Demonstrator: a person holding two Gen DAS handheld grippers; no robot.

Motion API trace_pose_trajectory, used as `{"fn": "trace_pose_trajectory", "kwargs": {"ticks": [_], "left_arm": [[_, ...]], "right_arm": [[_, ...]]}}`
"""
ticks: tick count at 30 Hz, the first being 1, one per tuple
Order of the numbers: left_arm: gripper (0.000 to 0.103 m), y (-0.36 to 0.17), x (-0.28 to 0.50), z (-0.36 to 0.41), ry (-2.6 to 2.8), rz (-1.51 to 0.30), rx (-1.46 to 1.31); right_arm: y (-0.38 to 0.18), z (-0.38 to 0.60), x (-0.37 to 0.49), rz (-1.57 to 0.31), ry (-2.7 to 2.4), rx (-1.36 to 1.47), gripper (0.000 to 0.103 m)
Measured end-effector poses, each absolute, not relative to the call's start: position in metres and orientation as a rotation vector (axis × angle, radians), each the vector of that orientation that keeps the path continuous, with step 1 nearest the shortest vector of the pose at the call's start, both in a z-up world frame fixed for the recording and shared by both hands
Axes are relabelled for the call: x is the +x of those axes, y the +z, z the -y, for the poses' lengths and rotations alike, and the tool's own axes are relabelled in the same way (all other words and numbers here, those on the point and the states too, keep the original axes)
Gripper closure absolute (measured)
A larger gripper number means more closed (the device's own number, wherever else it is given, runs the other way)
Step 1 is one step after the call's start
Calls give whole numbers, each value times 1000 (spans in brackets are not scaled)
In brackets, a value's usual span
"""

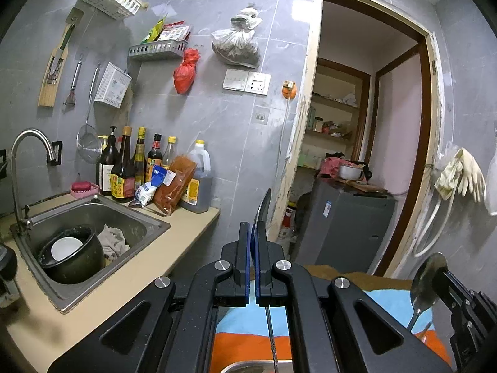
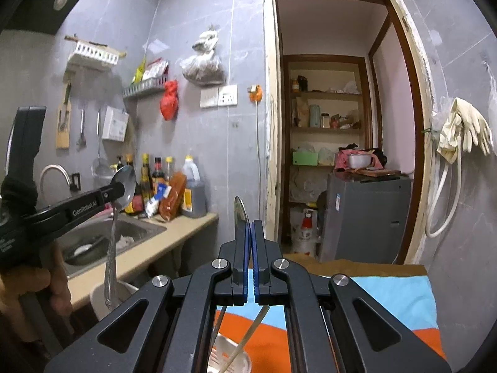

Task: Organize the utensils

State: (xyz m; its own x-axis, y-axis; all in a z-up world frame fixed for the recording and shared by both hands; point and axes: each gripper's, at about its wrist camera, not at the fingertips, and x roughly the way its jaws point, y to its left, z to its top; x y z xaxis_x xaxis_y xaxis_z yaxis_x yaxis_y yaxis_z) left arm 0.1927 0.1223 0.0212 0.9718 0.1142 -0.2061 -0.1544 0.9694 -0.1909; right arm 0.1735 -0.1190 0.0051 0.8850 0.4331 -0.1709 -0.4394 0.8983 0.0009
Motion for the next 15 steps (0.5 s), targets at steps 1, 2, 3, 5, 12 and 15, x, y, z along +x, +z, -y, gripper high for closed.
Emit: {"fn": "trace_pose_trajectory", "kwargs": {"ticks": [1, 2, 3, 5, 12, 15], "left_arm": [[103, 17, 193, -122, 130, -202, -208], [103, 12, 193, -123, 124, -209, -210], [103, 10, 194, -122, 122, -211, -210], [103, 2, 192, -121, 117, -215, -208], [102, -16, 187, -115, 73, -289, -220], [98, -19, 186, -115, 25, -350, -247]], "right_arm": [[3, 118, 174, -171, 452, -40, 102], [-1, 117, 175, -173, 453, -39, 102], [-4, 116, 174, -178, 454, -40, 102], [-9, 115, 174, -182, 451, -40, 102], [-20, 113, 176, -235, 476, -33, 98], [-18, 116, 174, -247, 506, -5, 85]]}}
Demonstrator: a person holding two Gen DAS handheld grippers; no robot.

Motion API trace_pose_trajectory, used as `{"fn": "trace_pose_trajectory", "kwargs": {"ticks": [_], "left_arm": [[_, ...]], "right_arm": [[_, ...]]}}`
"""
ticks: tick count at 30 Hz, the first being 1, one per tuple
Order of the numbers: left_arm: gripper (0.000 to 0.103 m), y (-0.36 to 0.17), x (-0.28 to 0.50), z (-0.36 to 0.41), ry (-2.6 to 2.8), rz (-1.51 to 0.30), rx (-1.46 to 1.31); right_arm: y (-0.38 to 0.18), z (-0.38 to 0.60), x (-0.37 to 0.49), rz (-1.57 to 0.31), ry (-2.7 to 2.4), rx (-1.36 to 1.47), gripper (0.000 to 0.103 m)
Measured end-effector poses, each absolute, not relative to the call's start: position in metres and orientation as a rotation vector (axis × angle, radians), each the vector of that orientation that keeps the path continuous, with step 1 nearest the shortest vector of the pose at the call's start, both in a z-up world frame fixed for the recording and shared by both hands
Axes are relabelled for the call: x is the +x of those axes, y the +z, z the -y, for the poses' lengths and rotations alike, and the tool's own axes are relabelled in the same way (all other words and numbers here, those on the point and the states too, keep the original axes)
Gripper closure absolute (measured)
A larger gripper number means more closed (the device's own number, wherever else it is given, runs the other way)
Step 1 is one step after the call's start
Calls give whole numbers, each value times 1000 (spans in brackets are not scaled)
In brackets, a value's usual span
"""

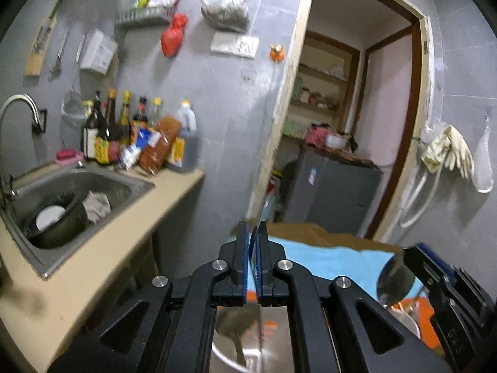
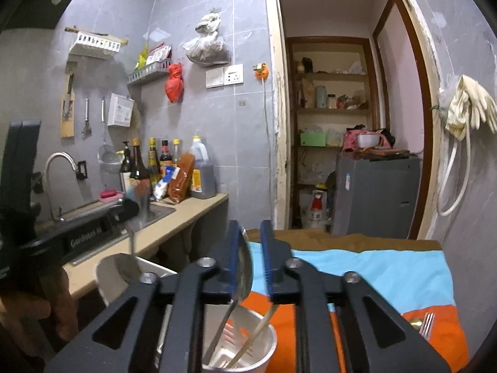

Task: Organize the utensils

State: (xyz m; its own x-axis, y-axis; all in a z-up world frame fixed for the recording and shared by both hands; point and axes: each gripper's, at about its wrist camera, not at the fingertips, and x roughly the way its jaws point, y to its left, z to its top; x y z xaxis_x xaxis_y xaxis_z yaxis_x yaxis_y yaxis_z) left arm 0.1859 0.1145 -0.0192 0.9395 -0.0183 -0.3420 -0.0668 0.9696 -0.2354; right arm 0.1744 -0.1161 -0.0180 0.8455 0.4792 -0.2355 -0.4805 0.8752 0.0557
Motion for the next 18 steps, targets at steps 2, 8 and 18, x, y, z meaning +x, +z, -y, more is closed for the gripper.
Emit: {"fn": "trace_pose_trajectory", "kwargs": {"ticks": [2, 8, 18], "left_arm": [[89, -20, 183, -116, 9, -371, -276], [65, -3, 171, -113, -21, -361, -324], [21, 39, 161, -60, -25, -302, -227]], "right_arm": [[-13, 120, 173, -250, 520, 19, 84], [7, 144, 166, -230, 538, 113, 73], [40, 209, 160, -197, 465, 207, 21]]}}
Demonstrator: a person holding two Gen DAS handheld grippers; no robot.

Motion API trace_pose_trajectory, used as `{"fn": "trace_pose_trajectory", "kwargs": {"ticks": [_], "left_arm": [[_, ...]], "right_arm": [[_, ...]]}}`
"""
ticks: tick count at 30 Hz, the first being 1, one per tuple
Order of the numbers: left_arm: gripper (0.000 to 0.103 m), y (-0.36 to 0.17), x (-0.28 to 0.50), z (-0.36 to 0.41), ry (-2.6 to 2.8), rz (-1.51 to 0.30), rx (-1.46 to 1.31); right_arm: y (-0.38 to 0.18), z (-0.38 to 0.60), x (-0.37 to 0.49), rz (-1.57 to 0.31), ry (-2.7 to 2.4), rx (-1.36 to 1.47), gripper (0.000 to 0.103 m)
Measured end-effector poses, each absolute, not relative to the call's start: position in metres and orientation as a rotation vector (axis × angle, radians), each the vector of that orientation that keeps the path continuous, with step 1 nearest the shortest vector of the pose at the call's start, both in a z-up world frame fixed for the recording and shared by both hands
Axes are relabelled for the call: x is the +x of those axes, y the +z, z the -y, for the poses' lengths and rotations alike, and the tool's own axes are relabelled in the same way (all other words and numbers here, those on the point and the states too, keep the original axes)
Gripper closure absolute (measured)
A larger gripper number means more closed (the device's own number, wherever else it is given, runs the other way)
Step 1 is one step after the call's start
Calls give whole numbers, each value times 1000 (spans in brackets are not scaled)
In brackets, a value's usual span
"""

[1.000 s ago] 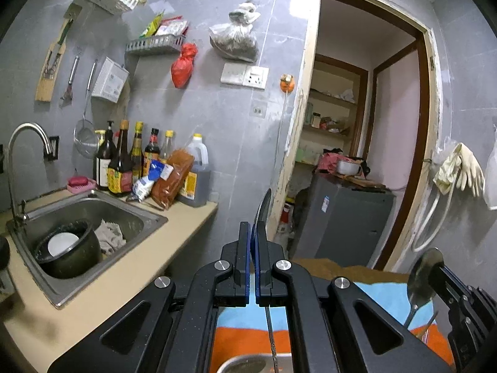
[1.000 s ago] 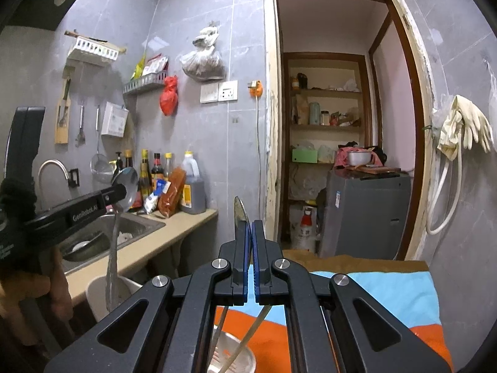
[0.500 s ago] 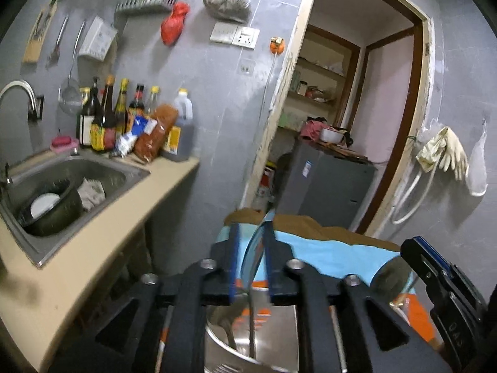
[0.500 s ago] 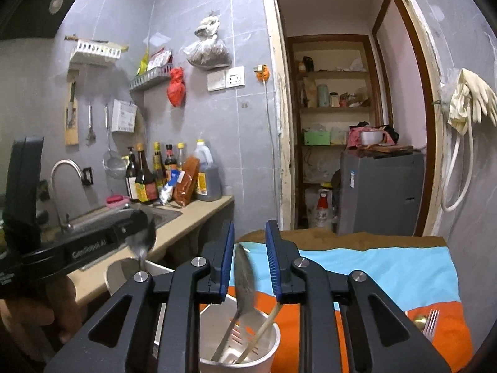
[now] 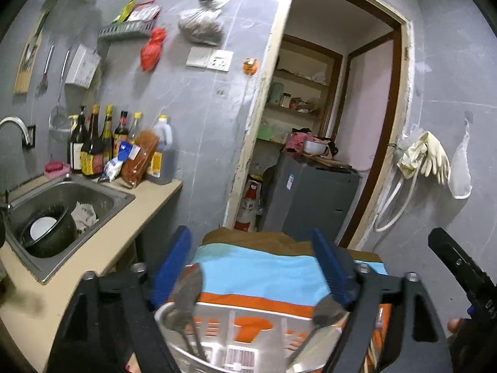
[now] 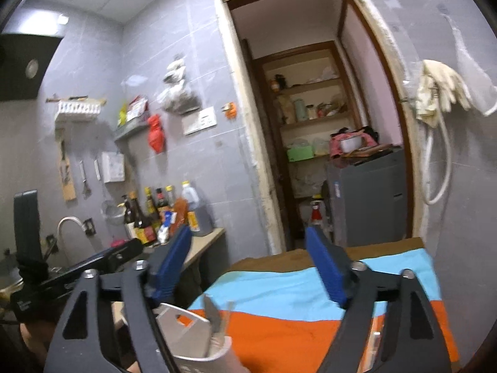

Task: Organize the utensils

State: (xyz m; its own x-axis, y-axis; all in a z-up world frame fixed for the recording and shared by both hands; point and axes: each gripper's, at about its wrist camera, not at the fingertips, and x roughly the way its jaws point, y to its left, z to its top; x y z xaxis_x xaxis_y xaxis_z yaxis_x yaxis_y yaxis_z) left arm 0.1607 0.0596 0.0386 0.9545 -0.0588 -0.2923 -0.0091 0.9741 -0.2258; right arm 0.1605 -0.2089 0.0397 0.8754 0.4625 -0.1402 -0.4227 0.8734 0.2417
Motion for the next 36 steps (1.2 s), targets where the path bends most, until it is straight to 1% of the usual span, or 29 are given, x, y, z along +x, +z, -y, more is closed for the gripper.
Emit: {"fn": "trace_pose_trajectory", "kwargs": {"ticks": [1, 2, 3, 6, 13, 17, 27, 36], "left_arm": [[19, 41, 159, -52, -26, -295, -220], [15, 43, 157, -44, -26, -287, -212], [10, 45, 156, -36, -24, -278, -205], [6, 48, 150, -11, -22, -251, -189], [5, 42, 142, 51, -69, -236, -160], [5, 32, 141, 89, -104, -261, -115], [5, -11, 156, 150, -143, -367, -51], [6, -64, 196, 186, -143, -566, 48]], "right_arm": [[41, 221, 160, -202, 450, 214, 15], [41, 231, 161, -204, 438, 219, 6], [40, 239, 159, -203, 428, 220, 0], [40, 266, 157, -195, 384, 193, 0], [29, 318, 152, -204, 308, 125, 0], [17, 344, 150, -222, 279, 105, 0], [-18, 396, 156, -291, 221, 104, 0], [-64, 424, 190, -434, 247, 167, 0]]}}
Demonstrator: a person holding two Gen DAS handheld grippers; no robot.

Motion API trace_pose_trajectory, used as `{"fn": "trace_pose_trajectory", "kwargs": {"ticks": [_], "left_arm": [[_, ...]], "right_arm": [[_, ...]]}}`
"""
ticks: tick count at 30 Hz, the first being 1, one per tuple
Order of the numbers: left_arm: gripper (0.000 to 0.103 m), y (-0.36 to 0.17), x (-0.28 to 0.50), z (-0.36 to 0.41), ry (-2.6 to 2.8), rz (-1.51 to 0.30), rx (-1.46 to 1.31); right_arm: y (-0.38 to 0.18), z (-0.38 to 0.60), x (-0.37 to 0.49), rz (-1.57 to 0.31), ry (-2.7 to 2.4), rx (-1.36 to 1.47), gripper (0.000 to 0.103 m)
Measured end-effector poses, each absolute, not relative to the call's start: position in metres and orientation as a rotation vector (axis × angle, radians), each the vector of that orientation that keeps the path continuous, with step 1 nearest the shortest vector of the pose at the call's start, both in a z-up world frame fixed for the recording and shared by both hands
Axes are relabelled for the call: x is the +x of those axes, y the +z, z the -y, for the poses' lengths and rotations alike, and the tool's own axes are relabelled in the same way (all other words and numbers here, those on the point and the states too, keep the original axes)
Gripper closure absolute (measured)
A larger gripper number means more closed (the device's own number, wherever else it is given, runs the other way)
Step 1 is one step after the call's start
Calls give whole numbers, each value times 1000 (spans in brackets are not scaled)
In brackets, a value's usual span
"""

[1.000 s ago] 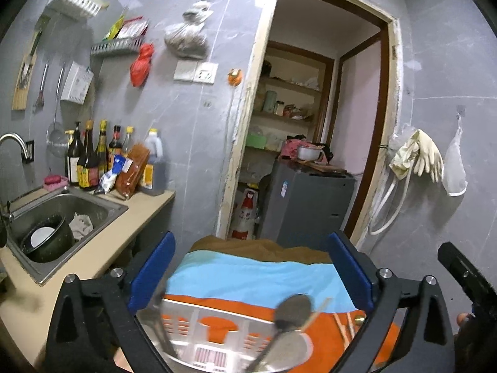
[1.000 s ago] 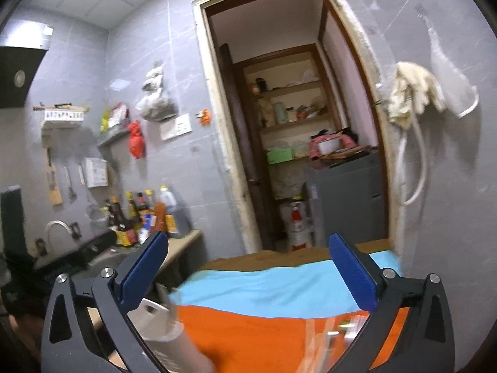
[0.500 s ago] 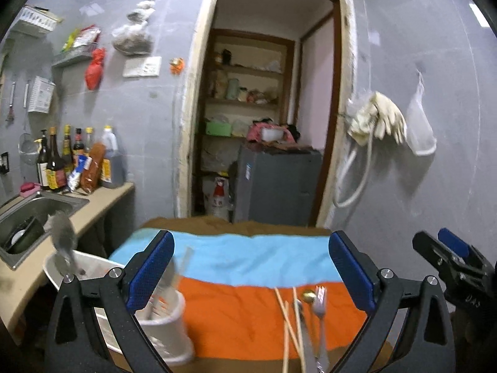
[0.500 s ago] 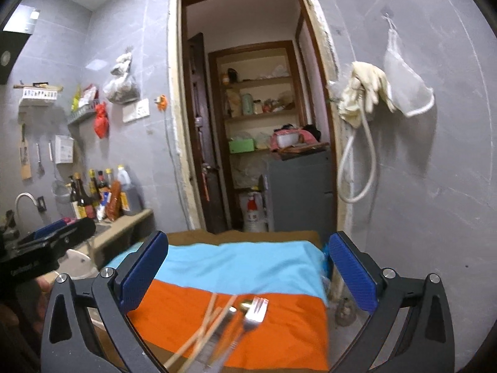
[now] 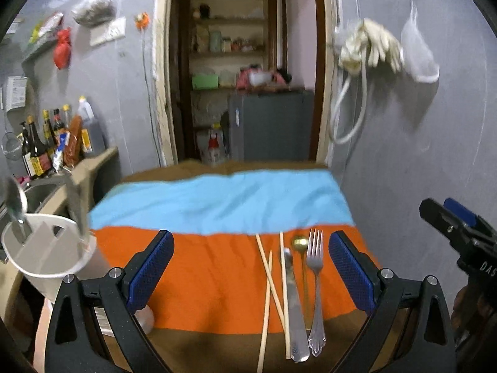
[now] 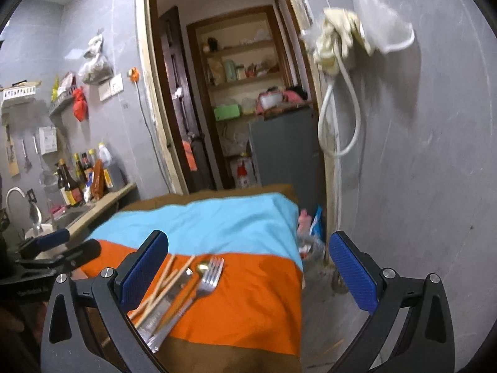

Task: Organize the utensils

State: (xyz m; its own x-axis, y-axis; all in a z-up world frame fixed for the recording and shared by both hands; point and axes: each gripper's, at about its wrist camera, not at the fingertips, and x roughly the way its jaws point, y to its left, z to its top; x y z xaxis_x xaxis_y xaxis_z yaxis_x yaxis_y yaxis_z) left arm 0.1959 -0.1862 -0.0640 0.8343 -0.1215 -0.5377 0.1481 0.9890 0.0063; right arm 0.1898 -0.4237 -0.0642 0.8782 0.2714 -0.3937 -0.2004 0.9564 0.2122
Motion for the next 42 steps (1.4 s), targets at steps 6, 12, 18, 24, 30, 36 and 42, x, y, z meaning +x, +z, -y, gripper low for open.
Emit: {"fn": "trace_pose_trajectory", "kwargs": {"ticks": [6, 12, 18, 24, 30, 36, 42], "left_arm": [[13, -95, 225, 189, -125, -670, -8], [32, -118, 254, 187, -123, -756, -11], [60, -145, 289, 183, -175, -935, -53], [73, -152, 304, 178, -196, -975, -53], [84, -152, 318, 170, -218, -1019, -107], [91, -153, 328, 166, -237, -1070, -189], [91, -151, 334, 168, -246, -1106, -183]], "right_arm": [[-86, 421, 217, -540, 317, 190, 11], [-106, 407, 244, -634, 382, 188, 30], [-127, 391, 270, -759, 467, 184, 43], [-140, 380, 292, -846, 526, 148, 58], [-145, 381, 301, -888, 548, 142, 65], [-149, 376, 313, -916, 601, 144, 66], [-152, 372, 320, -925, 667, 153, 81]]}}
